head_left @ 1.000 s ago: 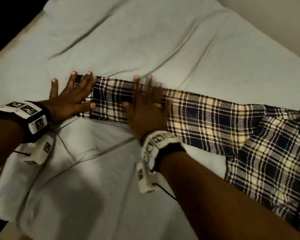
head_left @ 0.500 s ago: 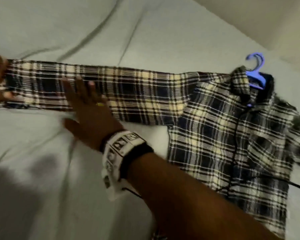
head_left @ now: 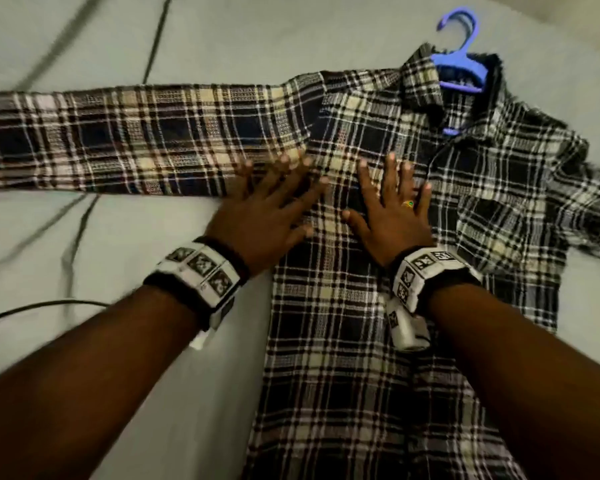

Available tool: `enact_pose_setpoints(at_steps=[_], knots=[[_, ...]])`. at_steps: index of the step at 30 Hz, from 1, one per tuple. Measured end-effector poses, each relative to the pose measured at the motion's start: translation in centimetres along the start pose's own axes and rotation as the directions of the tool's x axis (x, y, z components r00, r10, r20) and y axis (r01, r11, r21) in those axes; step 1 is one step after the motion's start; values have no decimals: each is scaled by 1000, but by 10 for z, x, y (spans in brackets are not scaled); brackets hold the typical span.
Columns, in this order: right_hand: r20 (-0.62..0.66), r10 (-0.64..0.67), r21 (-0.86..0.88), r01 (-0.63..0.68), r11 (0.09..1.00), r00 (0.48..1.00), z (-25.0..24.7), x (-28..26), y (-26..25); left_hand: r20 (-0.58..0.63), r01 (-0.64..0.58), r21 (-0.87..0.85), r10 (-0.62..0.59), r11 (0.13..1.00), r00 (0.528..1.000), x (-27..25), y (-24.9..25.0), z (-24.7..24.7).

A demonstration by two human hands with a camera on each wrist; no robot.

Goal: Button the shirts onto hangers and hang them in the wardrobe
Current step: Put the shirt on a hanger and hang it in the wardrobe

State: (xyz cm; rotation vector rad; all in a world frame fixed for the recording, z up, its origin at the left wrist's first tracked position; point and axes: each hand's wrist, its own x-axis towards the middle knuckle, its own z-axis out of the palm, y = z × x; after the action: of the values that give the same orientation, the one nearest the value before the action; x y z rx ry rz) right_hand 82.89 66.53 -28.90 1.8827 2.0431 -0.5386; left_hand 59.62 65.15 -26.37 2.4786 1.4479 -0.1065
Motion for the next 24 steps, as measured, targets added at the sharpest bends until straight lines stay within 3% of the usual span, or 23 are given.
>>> enact_pose_setpoints(at_steps=[1, 3, 4, 6, 9, 11, 13, 15, 17, 19, 21, 23, 24], knots=[[-34, 37, 2, -37, 999, 999, 5, -2, -10, 83, -38, 17, 36, 999, 996, 1, -2, 6], [-85, 35, 20, -33, 999, 996, 19, -15, -43, 190, 2, 7, -3, 1000, 982, -3, -34, 23], [-88, -24, 25, 27, 999, 996, 26, -25, -64, 241, 10, 47, -21, 999, 970, -2, -49, 22], [-34, -218, 30, 219, 975, 975, 46, -54, -101, 211, -5, 88, -14, 996, 977, -5, -60, 27], [27, -437, 27, 437, 899, 899, 51, -85, -109, 181, -20, 112, 0, 994, 983, -4, -59, 26], [-26, -391, -10, 391, 920, 920, 42, -75, -72, 207, 16, 102, -37, 995, 978, -1, -57, 24], [-46, -182, -19, 181, 983, 982, 30, -54, -29, 253, 36, 87, -57, 996, 966, 1, -57, 24], [-25, -51, -12, 50, 999, 998, 25, -47, -7, 307, 41, 76, -63, 996, 950, 1, -55, 21], [27, -195, -4, 195, 981, 980, 39, -67, -24, 326, 52, 83, -76, 995, 942, 2, -52, 16], [96, -488, -17, 491, 871, 868, 63, -117, -55, 320, 97, 99, -124, 990, 939, -4, -41, 11], [151, -704, -21, 715, 699, 694, 80, -166, -71, 224, 152, 104, -172, 983, 959, -15, -19, 10], [193, -809, -4, 825, 565, 555, 81, -182, -68, 97, 123, 119, -135, 985, 986, -31, 10, 15], [183, -839, 65, 846, 530, 512, 76, -177, -62, 73, 74, 129, -84, 989, 994, -41, 25, 21]])
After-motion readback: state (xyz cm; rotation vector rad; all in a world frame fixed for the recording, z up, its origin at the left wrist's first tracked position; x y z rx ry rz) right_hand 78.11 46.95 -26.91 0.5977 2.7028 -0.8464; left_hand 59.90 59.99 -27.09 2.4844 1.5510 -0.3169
